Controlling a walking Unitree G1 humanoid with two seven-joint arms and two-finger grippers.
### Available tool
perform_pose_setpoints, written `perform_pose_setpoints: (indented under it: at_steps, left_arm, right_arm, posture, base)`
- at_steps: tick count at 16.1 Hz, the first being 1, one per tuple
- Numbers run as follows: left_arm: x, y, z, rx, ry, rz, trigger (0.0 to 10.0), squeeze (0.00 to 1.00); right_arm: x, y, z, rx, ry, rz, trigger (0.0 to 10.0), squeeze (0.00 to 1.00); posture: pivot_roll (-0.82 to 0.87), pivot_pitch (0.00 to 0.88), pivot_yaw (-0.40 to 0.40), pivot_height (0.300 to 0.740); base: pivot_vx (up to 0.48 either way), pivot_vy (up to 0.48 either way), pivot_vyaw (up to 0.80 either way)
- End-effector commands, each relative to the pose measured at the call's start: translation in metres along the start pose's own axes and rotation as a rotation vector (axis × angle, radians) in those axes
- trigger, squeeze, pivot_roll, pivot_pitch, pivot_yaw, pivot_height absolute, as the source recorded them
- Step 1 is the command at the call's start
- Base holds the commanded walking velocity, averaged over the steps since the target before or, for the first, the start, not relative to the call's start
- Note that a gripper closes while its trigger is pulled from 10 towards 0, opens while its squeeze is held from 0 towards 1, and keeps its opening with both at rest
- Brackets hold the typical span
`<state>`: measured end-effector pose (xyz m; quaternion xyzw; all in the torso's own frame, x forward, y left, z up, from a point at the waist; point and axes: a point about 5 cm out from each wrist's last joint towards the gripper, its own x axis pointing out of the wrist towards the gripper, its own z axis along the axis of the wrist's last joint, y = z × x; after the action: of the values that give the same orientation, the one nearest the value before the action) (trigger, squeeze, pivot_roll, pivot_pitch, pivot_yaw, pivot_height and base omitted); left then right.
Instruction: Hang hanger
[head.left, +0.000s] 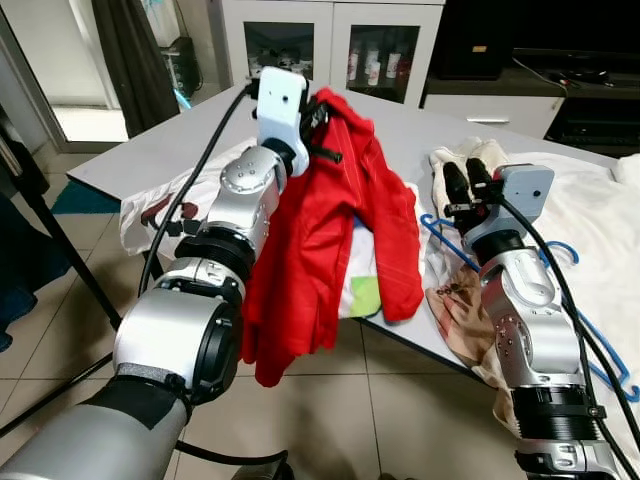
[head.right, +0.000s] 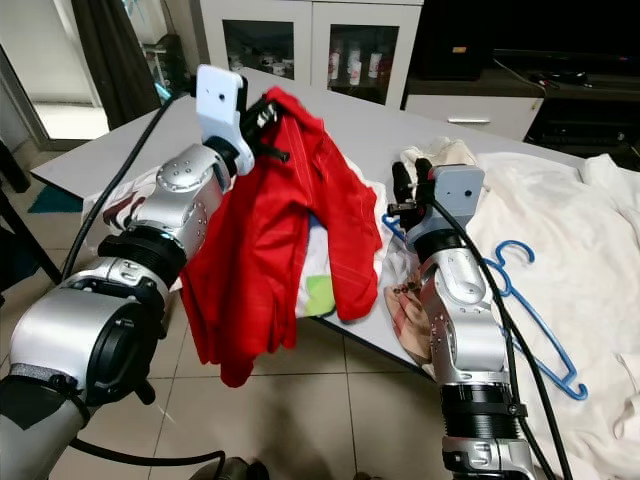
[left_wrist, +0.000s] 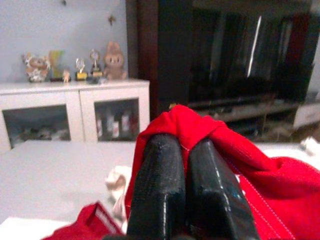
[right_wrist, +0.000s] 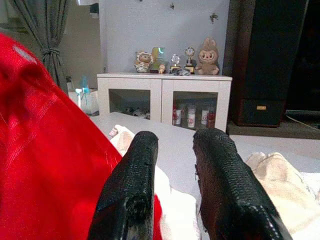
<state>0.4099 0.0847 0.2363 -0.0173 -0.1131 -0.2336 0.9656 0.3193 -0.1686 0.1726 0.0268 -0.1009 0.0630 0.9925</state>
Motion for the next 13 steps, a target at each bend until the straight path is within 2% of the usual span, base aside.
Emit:
perform_pose_setpoints:
  at_steps: [1,2,3,6,7,8,10,11,13]
  left_arm:
    - [0.008,0.005,0.035,0.001,-0.142,0.007,10.0,0.00]
    - [0.010,0.011,0.048,-0.006,-0.187,0.043,10.0,0.00]
    - [0.011,0.016,0.051,0.007,-0.174,0.088,10.0,0.00]
    - [0.011,0.025,0.051,-0.004,-0.144,0.161,10.0,0.00]
    - [0.008,0.035,0.047,-0.024,-0.116,0.253,10.0,0.00]
    - [0.008,0.035,0.047,-0.024,-0.116,0.253,10.0,0.00]
    - [0.002,0.039,0.024,-0.010,-0.006,0.351,10.0,0.00]
    - [0.000,0.038,0.018,-0.007,0.022,0.355,10.0,0.00]
    - [-0.005,0.031,-0.008,-0.022,0.140,0.350,10.0,0.00]
  right_arm:
    - [0.000,-0.001,0.003,-0.006,-0.006,-0.005,10.0,0.00]
    - [0.001,0.000,0.004,-0.005,-0.007,-0.002,10.0,0.00]
    - [0.001,0.001,0.004,-0.004,-0.009,-0.001,10.0,0.00]
    - [0.000,0.001,0.005,-0.003,-0.013,-0.006,10.0,0.00]
    - [-0.002,-0.001,0.005,-0.004,-0.014,-0.016,10.0,0.00]
    - [-0.002,-0.001,0.005,-0.004,-0.014,-0.016,10.0,0.00]
    - [-0.003,-0.001,0.005,-0.004,-0.013,-0.021,10.0,0.00]
    - [-0.004,0.000,0.005,-0.004,-0.013,-0.021,10.0,0.00]
    - [-0.004,0.001,0.005,-0.002,-0.013,-0.017,10.0,0.00]
  posture:
    - [0.03,0.000,0.032,0.740]
    - [0.03,0.000,0.034,0.740]
    - [0.02,0.000,0.039,0.740]
    - [0.01,0.000,0.048,0.740]
    - [0.00,0.000,0.057,0.740]
    - [0.00,0.000,0.057,0.740]
    - [-0.02,0.000,0.064,0.740]
    - [-0.02,0.000,0.065,0.740]
    - [-0.02,0.000,0.066,0.740]
  base:
    - [0.000,0.000,0.00]
    - [0.000,0.000,0.00]
    - [0.000,0.000,0.00]
    - [0.000,0.000,0.00]
    - [0.000,0.000,0.00]
    - [0.000,0.000,0.00]
    - [0.000,0.000,0.00]
    - [0.000,0.000,0.00]
    - [0.000,0.000,0.00]
